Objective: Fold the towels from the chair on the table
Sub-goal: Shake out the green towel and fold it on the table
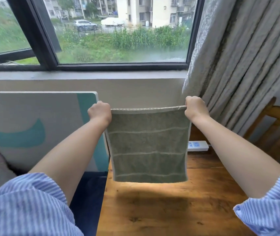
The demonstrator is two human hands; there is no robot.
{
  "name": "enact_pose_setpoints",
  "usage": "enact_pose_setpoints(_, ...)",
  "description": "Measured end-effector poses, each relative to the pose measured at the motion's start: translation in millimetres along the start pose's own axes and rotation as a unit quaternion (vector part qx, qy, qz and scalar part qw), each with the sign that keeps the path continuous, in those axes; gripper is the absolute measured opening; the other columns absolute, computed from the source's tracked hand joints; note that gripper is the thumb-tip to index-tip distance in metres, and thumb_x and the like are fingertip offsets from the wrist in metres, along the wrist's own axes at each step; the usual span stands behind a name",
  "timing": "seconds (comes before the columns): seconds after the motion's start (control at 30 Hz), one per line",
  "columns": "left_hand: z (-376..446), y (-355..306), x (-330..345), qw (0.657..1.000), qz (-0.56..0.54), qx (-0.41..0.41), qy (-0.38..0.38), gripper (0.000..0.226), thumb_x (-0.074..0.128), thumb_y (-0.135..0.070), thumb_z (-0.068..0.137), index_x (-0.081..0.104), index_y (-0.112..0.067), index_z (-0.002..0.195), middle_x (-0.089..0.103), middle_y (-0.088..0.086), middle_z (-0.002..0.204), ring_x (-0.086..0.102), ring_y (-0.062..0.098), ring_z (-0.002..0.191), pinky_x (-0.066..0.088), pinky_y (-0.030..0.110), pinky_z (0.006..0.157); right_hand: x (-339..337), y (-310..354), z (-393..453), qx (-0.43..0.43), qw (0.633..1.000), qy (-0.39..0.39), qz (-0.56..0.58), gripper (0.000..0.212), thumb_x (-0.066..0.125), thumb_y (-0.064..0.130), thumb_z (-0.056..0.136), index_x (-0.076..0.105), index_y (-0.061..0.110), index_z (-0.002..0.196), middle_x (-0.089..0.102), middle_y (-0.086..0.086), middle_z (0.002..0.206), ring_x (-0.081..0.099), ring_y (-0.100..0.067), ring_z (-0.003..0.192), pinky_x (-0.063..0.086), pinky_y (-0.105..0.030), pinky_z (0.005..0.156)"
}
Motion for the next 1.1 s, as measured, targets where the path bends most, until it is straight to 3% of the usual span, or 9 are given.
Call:
enact_pose_setpoints(0.1, 18, -5, -3, 1.0, -0.006, -0.014, -0.013, 0.032, 0.042, 0.005, 0.087, 0.055, 0.004, 0.116, 0.052, 0.018, 0.118, 0.052, 0.035, 0.112, 0.046, 0.037, 0.084, 14, 3, 16, -0.007, 1.0, -0.02, 0.018, 0.02, 0.037, -0.015, 0.079, 0.051, -0.003, 0.087, 0.054, -0.028, 0.104, 0.052, -0.04, 0.097, 0.043, -0.038, 0.075)
enact_pose_setpoints(0.27, 37, -2, -6, 0.994, -0.079, -0.032, -0.061, 0.031, 0.042, 0.01, 0.082, 0.053, 0.006, 0.11, 0.05, 0.021, 0.12, 0.048, 0.037, 0.112, 0.042, 0.039, 0.084, 25, 0, 39, -0.031, 0.996, -0.062, 0.054, 0.025, 0.038, -0.016, 0.077, 0.054, -0.009, 0.095, 0.054, -0.03, 0.104, 0.051, -0.041, 0.095, 0.04, -0.037, 0.072)
enact_pose_setpoints(0.47, 22, 17, 21, 0.99, -0.076, 0.039, -0.11, 0.021, 0.043, -0.004, 0.09, 0.056, 0.004, 0.104, 0.054, 0.022, 0.11, 0.049, 0.037, 0.104, 0.04, 0.041, 0.081, 34, -19, 26, -0.093, 0.991, -0.073, 0.057, 0.023, 0.042, -0.011, 0.077, 0.06, -0.007, 0.091, 0.06, -0.026, 0.096, 0.053, -0.038, 0.093, 0.039, -0.037, 0.071)
enact_pose_setpoints(0.57, -10, 26, 63, 0.987, -0.057, 0.145, -0.04, 0.02, 0.045, -0.012, 0.092, 0.059, -0.002, 0.103, 0.056, 0.016, 0.109, 0.05, 0.032, 0.102, 0.038, 0.038, 0.079, 58, -39, -9, -0.129, 0.991, -0.013, 0.024, 0.02, 0.046, -0.01, 0.076, 0.062, -0.006, 0.088, 0.062, -0.025, 0.092, 0.054, -0.038, 0.092, 0.041, -0.04, 0.075)
enact_pose_setpoints(0.67, -58, 29, 114, 0.965, 0.0, 0.255, 0.062, 0.021, 0.044, -0.018, 0.094, 0.06, -0.008, 0.104, 0.057, 0.008, 0.109, 0.051, 0.026, 0.102, 0.038, 0.032, 0.078, 92, -58, -60, -0.157, 0.981, 0.111, -0.023, 0.017, 0.05, -0.008, 0.075, 0.062, -0.006, 0.087, 0.062, -0.024, 0.093, 0.055, -0.037, 0.094, 0.041, -0.041, 0.077)
enact_pose_setpoints(0.9, -170, 11, 211, 0.885, 0.111, 0.372, 0.257, 0.022, 0.041, -0.021, 0.096, 0.058, -0.013, 0.107, 0.057, 0.002, 0.114, 0.052, 0.022, 0.108, 0.042, 0.031, 0.082, 162, -88, -207, -0.182, 0.911, 0.344, -0.134, 0.02, 0.049, 0.001, 0.077, 0.059, 0.003, 0.095, 0.058, -0.014, 0.1, 0.053, -0.027, 0.098, 0.039, -0.032, 0.077)
enact_pose_setpoints(1.0, -204, 9, 238, 0.861, 0.124, 0.382, 0.313, 0.022, 0.041, -0.017, 0.096, 0.059, -0.01, 0.107, 0.058, 0.005, 0.113, 0.052, 0.022, 0.1, 0.042, 0.032, 0.078, 174, -85, -252, -0.218, 0.905, 0.336, -0.142, 0.025, 0.07, -0.013, 0.044, 0.061, -0.002, 0.064, 0.06, -0.019, 0.066, 0.061, -0.035, 0.063, 0.047, -0.035, 0.052)
enact_pose_setpoints(1.03, -215, 9, 246, 0.855, 0.128, 0.386, 0.323, 0.021, 0.041, -0.013, 0.095, 0.059, -0.01, 0.107, 0.057, 0.006, 0.113, 0.051, 0.022, 0.099, 0.041, 0.031, 0.076, 178, -85, -265, -0.224, 0.906, 0.325, -0.155, 0.032, 0.071, -0.016, 0.029, 0.057, 0.0, 0.053, 0.057, -0.016, 0.054, 0.057, -0.034, 0.049, 0.042, -0.032, 0.04)
enact_pose_setpoints(1.1, -229, 12, 258, 0.851, 0.132, 0.389, 0.326, 0.021, 0.042, -0.009, 0.094, 0.058, -0.011, 0.108, 0.057, 0.006, 0.112, 0.051, 0.023, 0.102, 0.04, 0.03, 0.075, 182, -88, -281, -0.201, 0.905, 0.335, -0.169, 0.038, 0.07, -0.018, 0.019, 0.054, 0.002, 0.047, 0.053, -0.014, 0.047, 0.053, -0.033, 0.041, 0.029, -0.026, 0.037)
Point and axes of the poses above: each hand's wrist, its own z-axis towards the middle knuckle, its own x-axis out of the palm, y = z × x, the point moved 3 cm from there along z, towards the middle knuckle
